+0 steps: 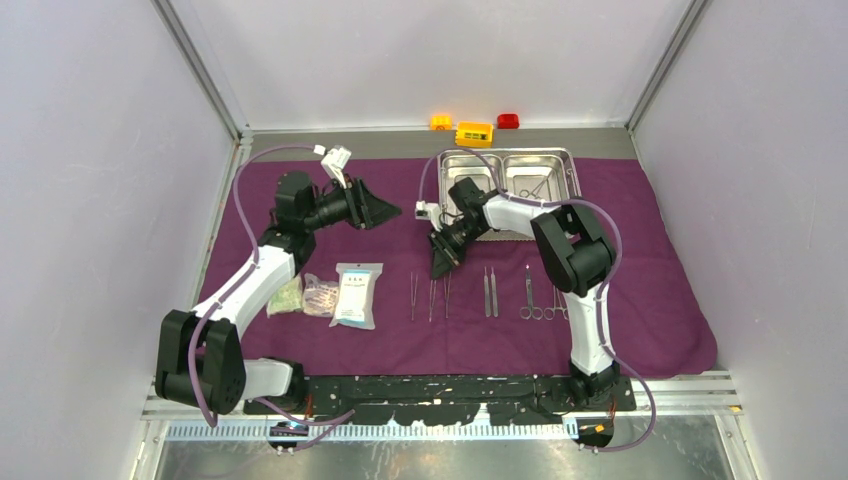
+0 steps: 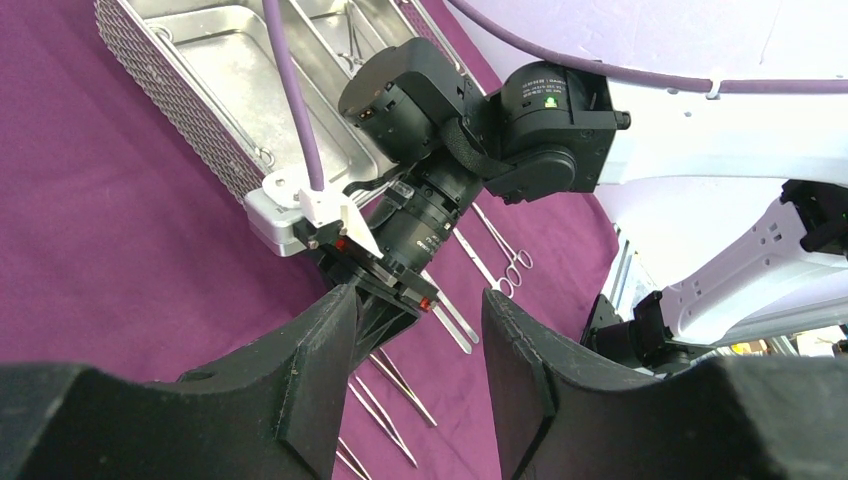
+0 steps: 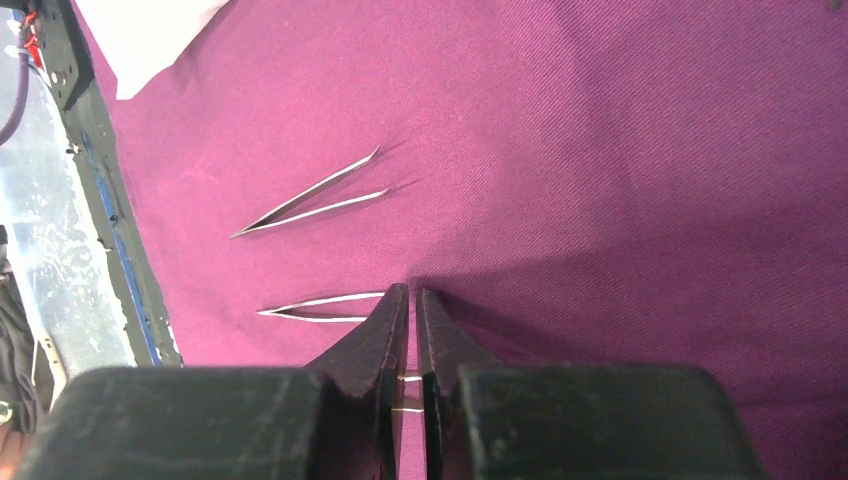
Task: Open and lay out the surgical kit
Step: Adjust the medical item in the surgical kit, then pick up the medical item from the container.
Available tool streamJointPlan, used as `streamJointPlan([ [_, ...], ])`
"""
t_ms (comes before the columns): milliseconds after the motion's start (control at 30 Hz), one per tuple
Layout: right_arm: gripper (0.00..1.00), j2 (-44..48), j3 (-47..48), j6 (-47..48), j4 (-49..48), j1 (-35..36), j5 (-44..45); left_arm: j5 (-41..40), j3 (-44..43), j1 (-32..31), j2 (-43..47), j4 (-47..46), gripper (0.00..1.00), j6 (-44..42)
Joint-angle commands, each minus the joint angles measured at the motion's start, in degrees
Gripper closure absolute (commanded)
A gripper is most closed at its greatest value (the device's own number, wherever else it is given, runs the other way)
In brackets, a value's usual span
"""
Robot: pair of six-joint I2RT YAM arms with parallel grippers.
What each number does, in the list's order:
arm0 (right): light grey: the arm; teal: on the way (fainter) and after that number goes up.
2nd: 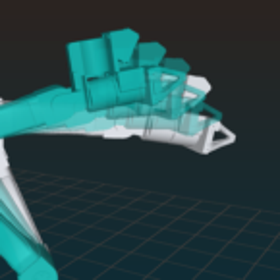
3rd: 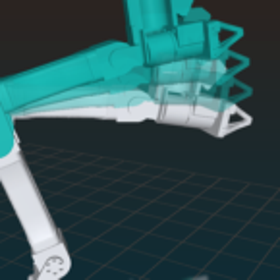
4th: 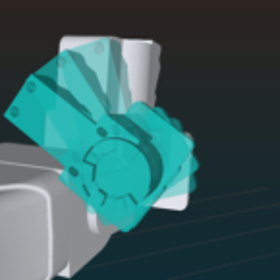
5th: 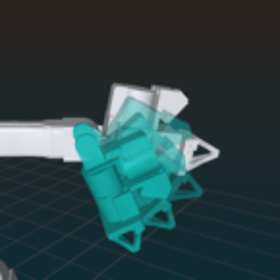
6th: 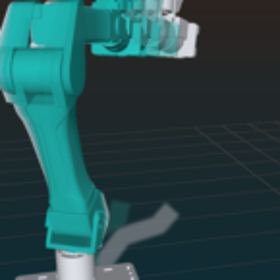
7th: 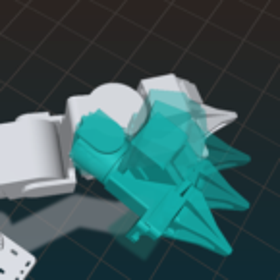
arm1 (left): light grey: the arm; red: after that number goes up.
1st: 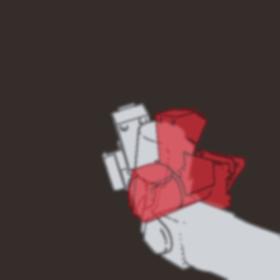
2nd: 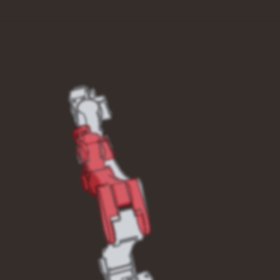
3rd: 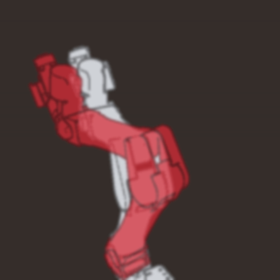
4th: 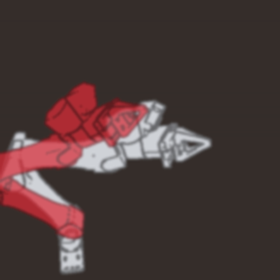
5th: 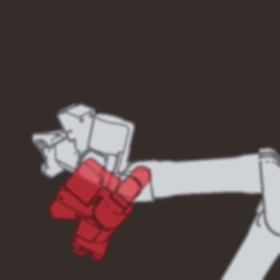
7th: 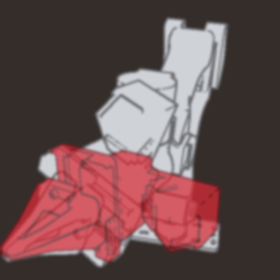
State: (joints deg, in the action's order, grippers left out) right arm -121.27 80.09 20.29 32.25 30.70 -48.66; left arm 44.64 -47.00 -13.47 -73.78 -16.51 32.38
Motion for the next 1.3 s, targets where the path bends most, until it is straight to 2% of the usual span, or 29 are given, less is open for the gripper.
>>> streamJointPlan([
  [0,0.87,-0.72,1.82,1.10,-0.10,0.95,1.04,0.80,0.13,0.29,0.52,-2.74,0.49,-0.69],
  [333,0.91,-0.69,2.61,0.91,0.01,1.44,1.47,0.71,0.14,0.38,0.57,-2.56,0.49,-0.77],
  [733,0.69,4.57,3.67,1.39,-0.08,1.20,5.95,0.32,-0.17,0.72,0.61,-2.24,0.46,-0.89],
  [933,0.64,9.46,4.67,0.63,-0.44,0.08,10.40,0.25,-1.59,1.76,0.92,-1.41,0.43,-0.89],
  [1100,0.61,14.93,3.73,-4.20,-3.53,-3.80,13.04,0.08,-4.41,2.99,0.12,1.09,0.39,-1.59],
  [1267,0.57,20.84,2.97,-10.22,-6.62,-10.93,20.74,-2.94,-9.72,3.10,-1.88,9.26,0.33,-6.87],
])
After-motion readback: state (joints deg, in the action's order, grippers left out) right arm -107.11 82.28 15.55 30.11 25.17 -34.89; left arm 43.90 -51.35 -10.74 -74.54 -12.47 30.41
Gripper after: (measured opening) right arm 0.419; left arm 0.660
